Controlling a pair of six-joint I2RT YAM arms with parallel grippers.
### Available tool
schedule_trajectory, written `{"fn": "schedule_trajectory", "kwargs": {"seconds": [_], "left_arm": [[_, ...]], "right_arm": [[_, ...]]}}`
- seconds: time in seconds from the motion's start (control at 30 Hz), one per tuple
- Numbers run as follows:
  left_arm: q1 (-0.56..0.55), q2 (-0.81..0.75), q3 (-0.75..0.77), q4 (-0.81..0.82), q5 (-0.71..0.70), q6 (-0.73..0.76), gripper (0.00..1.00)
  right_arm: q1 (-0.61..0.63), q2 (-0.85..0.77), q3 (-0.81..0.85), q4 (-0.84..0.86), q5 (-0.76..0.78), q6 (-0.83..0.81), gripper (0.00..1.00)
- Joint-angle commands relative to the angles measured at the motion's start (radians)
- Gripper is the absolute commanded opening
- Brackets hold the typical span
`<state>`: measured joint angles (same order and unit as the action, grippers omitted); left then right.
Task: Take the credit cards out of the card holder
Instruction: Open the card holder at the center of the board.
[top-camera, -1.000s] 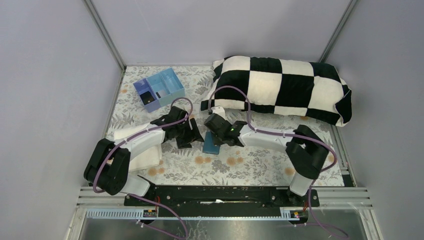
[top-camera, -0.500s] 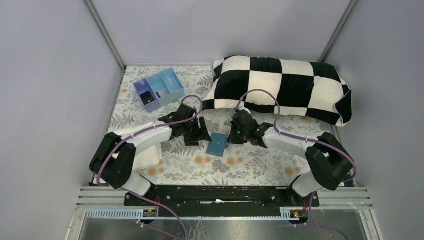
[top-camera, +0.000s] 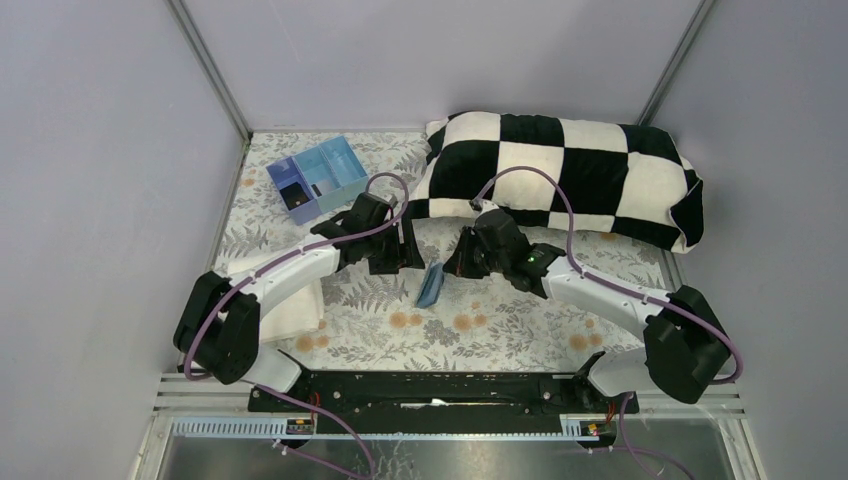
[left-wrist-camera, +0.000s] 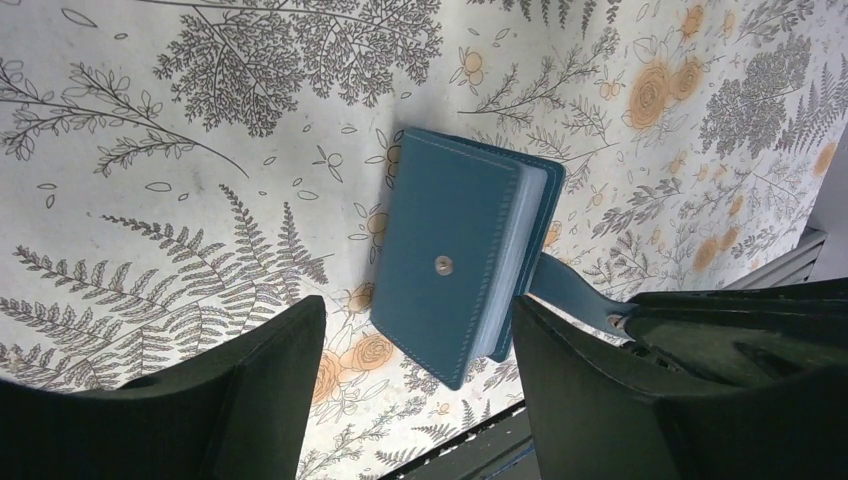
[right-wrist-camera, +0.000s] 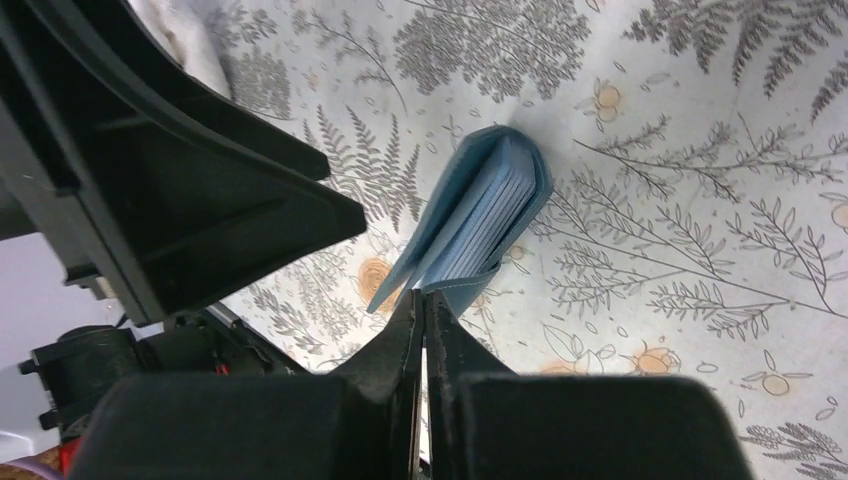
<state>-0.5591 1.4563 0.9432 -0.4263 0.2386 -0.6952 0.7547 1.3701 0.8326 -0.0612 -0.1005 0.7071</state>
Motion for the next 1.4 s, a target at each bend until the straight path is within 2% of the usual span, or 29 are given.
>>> {"fn": "schedule_trajectory", "kwargs": {"seconds": [0.0,0.23,0.37,0.63,0.93,1.1,1.37], "left_arm": [[-0.004,-0.036,0.037,-0.015,-0.018,0.051,0.72],[-0.003,-0.037,0.023,-0.004,-0.018,0.059,0.72],[-0.003,-0.041,0.006,0.001,-0.017,0.049,0.71],[-0.004,-0.075,0.005,-0.040,-0.127,0.048,0.72],[-0.004,-0.099,0.007,-0.061,-0.163,0.057,0.72],[-0.005,-0.123,-0.001,-0.038,-0.131,0.039,0.72],[-0.007,-0.119,-0.078,0.135,0.050,-0.038,0.70]], "right_arm": [[0.003,-0.037,0.053,0.043,-0.033,0.008,0.00],[0.004,-0.022,0.066,0.027,-0.027,0.002,0.00],[0.004,-0.049,0.012,0.034,-0.014,0.018,0.00],[0.003,-0.088,0.007,0.033,-0.017,0.008,0.00],[0.003,-0.091,0.043,0.027,-0.029,-0.003,0.00],[0.003,-0.133,-0.004,0.019,0.004,-0.001,0.00],[0.002,-0.164,-0.067,-0.085,0.140,-0.020,0.00]]}}
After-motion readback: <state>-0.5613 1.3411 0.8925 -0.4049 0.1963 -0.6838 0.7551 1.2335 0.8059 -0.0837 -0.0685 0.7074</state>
